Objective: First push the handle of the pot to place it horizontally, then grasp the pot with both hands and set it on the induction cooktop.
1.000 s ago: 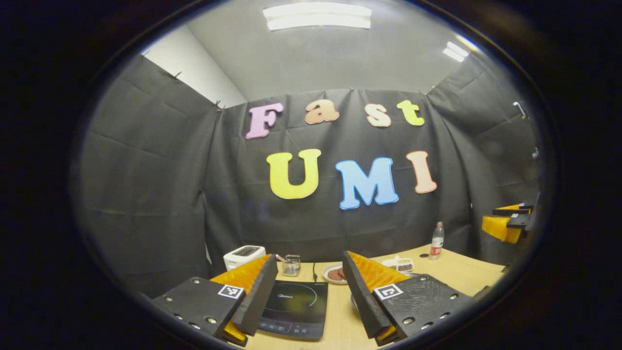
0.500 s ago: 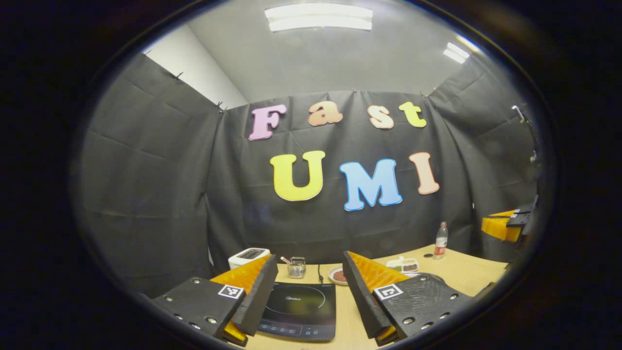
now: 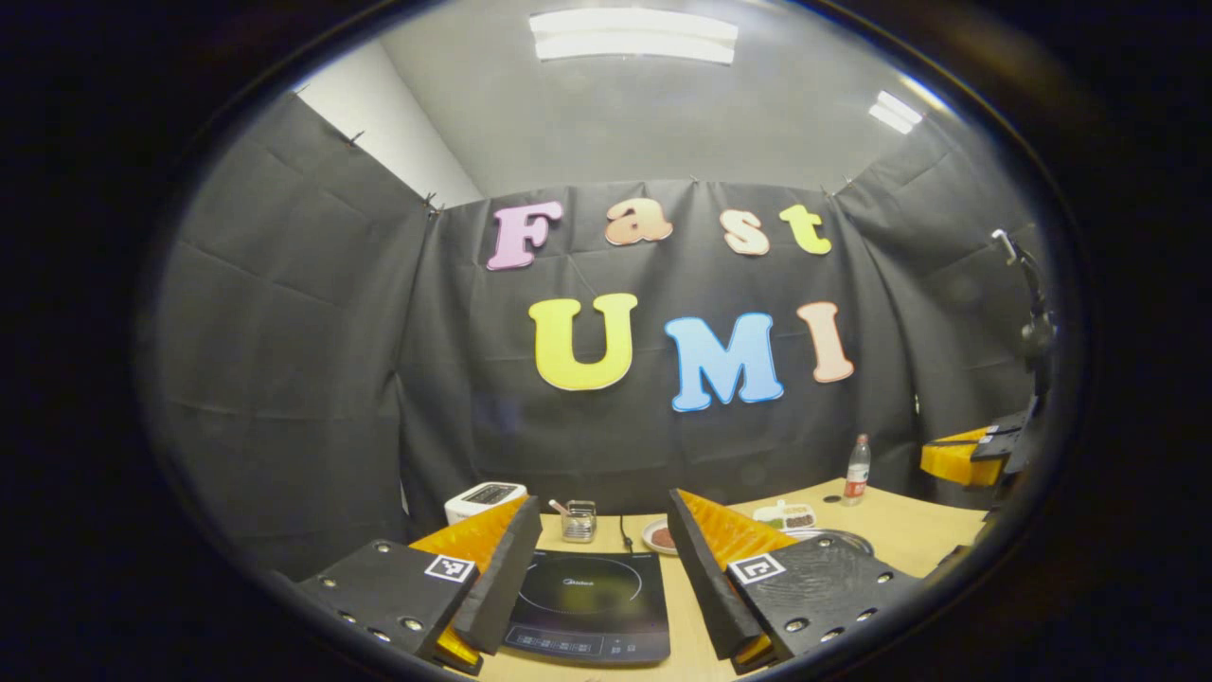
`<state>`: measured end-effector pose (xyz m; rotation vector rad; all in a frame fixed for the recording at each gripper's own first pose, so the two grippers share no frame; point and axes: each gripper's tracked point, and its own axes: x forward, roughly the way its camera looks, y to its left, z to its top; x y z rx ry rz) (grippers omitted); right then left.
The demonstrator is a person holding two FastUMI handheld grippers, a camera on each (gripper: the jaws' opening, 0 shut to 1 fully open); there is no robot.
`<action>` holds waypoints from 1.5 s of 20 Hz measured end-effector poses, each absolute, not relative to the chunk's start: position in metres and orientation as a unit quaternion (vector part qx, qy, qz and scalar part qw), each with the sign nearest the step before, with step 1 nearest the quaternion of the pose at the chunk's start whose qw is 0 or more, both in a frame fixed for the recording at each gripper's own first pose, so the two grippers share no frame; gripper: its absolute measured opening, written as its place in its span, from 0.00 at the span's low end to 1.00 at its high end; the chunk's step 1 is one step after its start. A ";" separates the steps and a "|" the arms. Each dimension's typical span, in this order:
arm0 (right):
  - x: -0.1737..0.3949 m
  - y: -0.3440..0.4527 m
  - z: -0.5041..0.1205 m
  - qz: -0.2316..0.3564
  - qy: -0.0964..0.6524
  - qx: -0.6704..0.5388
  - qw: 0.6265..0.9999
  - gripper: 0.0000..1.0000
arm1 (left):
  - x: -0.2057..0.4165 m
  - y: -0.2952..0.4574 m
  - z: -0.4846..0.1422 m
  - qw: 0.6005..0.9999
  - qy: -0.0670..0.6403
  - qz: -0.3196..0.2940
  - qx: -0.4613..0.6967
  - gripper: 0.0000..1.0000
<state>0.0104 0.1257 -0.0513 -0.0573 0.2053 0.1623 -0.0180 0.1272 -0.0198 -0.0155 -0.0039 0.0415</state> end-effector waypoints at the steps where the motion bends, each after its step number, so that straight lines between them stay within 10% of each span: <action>1: 0.010 0.130 -0.053 0.086 0.106 -0.030 0.990 0.02 | -0.019 0.129 -0.019 1.000 -0.003 0.021 -0.007 0.81; 30: -0.013 0.171 -0.243 0.283 0.369 -0.041 0.884 0.02 | 0.039 0.087 -0.056 0.997 0.047 0.055 -0.003 0.79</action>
